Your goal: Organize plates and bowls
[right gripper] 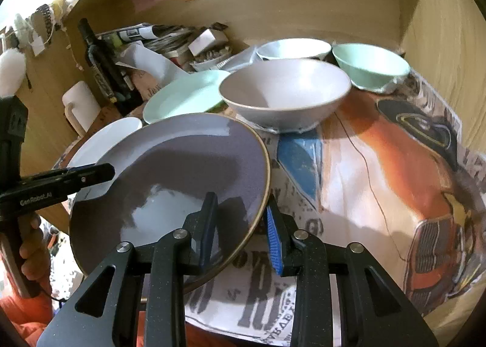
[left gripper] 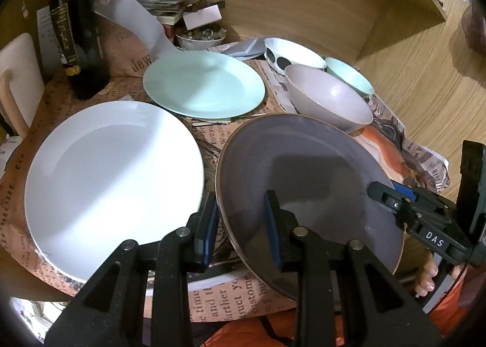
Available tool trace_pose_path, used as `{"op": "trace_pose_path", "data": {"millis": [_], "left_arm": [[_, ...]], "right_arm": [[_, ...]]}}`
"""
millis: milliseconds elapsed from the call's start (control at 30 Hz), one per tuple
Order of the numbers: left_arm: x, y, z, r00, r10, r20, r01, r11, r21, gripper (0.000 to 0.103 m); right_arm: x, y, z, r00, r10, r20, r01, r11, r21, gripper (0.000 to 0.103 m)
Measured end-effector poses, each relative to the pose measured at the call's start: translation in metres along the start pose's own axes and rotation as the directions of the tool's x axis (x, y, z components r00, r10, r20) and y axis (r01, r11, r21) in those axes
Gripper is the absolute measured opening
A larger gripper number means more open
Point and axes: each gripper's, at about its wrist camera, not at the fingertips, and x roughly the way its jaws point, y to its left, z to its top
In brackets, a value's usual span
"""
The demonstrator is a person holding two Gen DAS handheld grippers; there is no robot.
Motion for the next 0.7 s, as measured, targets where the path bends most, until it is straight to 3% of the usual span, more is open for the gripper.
{"op": "trace_pose_path", "data": {"millis": [700], "left_arm": [[0.033, -0.002, 0.001, 0.998, 0.005, -0.064, -0.005, 1.000, 0.014, 0.029]], "right_arm": [[0.019, -0.016, -0.001, 0.998, -0.012, -0.056, 0.013, 1.000, 0.027, 0.028]]}}
